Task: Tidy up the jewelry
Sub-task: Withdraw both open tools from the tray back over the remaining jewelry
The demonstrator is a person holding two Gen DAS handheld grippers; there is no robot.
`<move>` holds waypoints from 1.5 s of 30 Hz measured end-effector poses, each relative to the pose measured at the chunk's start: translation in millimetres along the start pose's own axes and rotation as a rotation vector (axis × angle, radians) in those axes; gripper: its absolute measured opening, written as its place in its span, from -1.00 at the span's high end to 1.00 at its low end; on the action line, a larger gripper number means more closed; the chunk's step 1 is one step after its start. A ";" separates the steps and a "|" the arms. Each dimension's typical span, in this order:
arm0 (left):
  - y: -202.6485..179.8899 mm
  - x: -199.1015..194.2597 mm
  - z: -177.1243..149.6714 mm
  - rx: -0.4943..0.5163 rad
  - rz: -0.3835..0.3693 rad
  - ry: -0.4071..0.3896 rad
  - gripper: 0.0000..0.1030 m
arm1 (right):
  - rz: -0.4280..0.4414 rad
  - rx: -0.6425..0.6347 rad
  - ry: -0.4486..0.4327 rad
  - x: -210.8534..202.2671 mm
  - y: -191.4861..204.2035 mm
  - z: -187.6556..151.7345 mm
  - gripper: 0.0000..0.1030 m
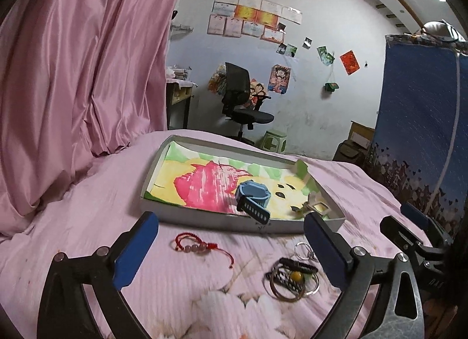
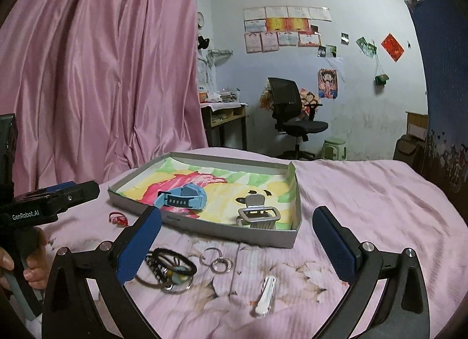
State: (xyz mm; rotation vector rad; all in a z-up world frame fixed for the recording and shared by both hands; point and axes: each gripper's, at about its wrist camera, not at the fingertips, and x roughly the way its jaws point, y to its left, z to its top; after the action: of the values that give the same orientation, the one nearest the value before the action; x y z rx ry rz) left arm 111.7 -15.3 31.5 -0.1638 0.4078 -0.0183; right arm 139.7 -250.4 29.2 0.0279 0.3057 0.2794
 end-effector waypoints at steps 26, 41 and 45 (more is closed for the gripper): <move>-7.4 7.3 -32.5 0.054 -0.086 0.271 -0.96 | -0.018 -0.030 0.158 -7.4 -6.4 -21.9 -0.97; -20.4 43.1 -35.2 0.011 -0.279 0.433 -0.20 | 0.029 0.000 0.328 21.0 -7.8 -39.0 -0.63; -21.8 52.3 -35.8 -0.001 -0.293 0.468 -0.12 | 0.035 0.026 0.364 29.6 -11.4 -42.2 -0.51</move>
State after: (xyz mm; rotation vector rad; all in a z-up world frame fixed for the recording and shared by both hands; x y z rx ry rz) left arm 145.9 -44.9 -18.0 -0.2198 0.8476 -0.3504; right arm 157.2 -253.9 -20.5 0.0078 0.6705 0.3153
